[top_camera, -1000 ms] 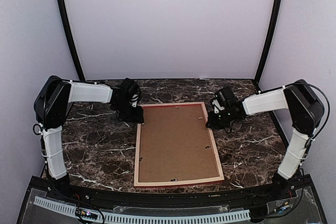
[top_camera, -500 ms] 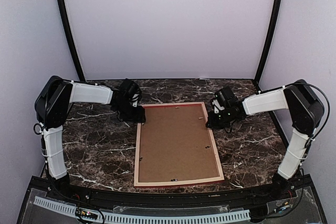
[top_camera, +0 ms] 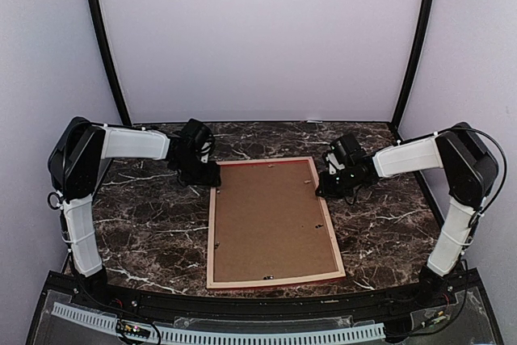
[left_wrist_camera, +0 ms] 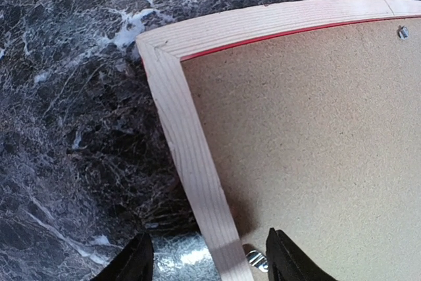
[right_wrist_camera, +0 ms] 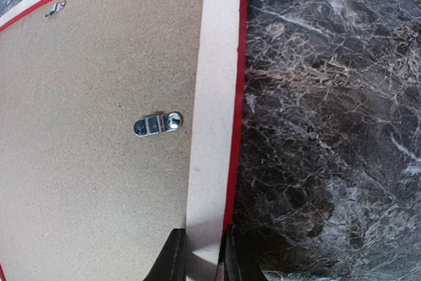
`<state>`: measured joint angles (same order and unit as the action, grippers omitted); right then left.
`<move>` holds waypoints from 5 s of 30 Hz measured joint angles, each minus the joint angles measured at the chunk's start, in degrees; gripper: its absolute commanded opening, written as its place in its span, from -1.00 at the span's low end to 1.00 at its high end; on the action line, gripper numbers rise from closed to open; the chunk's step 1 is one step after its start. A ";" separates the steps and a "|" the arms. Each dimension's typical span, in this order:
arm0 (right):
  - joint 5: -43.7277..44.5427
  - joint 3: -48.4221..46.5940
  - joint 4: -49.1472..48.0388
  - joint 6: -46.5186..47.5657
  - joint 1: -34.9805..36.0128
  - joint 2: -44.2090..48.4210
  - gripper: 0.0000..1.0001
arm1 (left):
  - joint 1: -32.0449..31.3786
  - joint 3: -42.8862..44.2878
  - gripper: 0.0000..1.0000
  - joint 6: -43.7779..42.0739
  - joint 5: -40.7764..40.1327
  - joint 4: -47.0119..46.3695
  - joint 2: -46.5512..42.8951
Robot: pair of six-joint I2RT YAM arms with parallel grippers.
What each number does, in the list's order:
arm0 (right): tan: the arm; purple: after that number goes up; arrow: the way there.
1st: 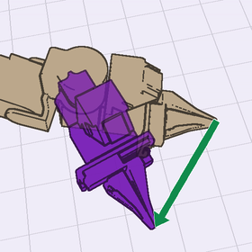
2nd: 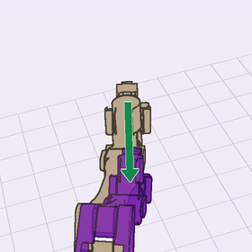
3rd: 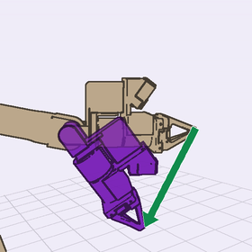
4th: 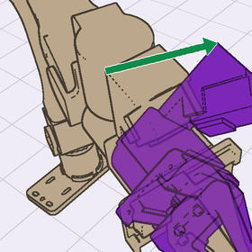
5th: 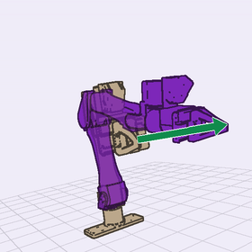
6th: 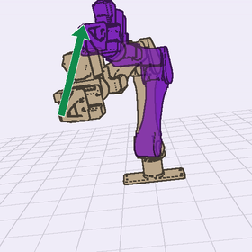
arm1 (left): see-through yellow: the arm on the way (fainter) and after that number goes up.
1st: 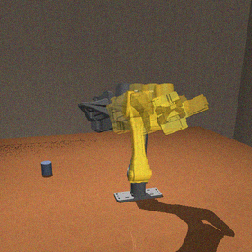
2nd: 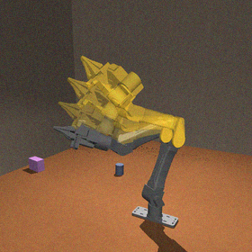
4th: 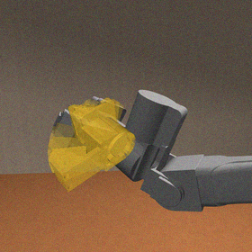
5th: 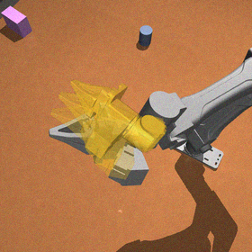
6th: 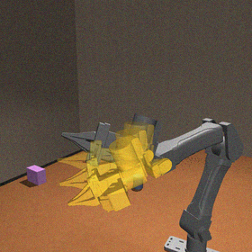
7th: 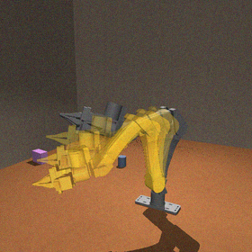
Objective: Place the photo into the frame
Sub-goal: Press the fastener onto the backboard.
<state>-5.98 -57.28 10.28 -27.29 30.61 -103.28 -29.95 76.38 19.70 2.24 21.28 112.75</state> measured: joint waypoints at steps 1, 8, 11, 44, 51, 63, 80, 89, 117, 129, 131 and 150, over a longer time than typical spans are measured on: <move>0.00 0.02 -0.02 0.00 0.00 0.00 -0.92 | 0.00 0.02 0.20 0.00 0.04 0.04 0.00; -0.13 0.31 -0.63 -0.02 0.00 0.00 -0.92 | -0.48 0.02 0.19 0.02 0.31 0.17 0.26; -0.26 0.48 -1.03 -0.02 0.00 0.00 -0.92 | -0.83 0.02 0.15 0.02 0.33 0.31 0.94; -0.52 0.11 -0.79 0.11 0.00 -0.22 -0.93 | -0.59 -1.03 -0.54 0.92 3.15 0.26 0.68; -0.59 0.07 -0.74 0.20 0.00 -0.24 -0.94 | 0.13 -1.03 -0.53 0.90 5.14 0.59 0.63; -0.96 0.09 -1.05 0.68 0.00 -0.33 -0.94 | 0.74 -1.03 0.12 -1.38 9.68 2.75 0.46; -0.79 0.09 -1.05 0.63 0.00 -0.33 -0.99 | 0.15 -5.31 0.78 -0.52 8.24 1.31 -8.96; -0.42 0.46 -1.44 -0.44 -0.33 -0.11 -1.00 | -2.78 -11.50 0.82 0.66 7.32 -0.09 -12.44; -1.18 6.58 -6.80 -3.23 -1.68 3.23 -1.00 | -22.05 -23.06 0.84 8.90 3.52 2.97 -18.16; -1.79 6.97 -7.43 -3.23 -1.75 3.34 -1.00 | -23.56 -23.30 0.25 9.09 2.05 5.92 -18.32; -1.79 6.97 -7.43 -3.23 -1.75 3.32 -1.00 | -23.56 -23.30 0.19 8.92 1.75 6.14 -18.32; -1.97 6.97 -7.43 -3.21 -1.79 3.34 -1.00 | -23.56 -24.83 -0.03 7.28 4.02 3.58 -18.69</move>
<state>-7.94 -50.30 2.85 -30.50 28.82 -99.94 -53.52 51.55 26.98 6.26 24.86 94.06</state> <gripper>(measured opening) 0.161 0.484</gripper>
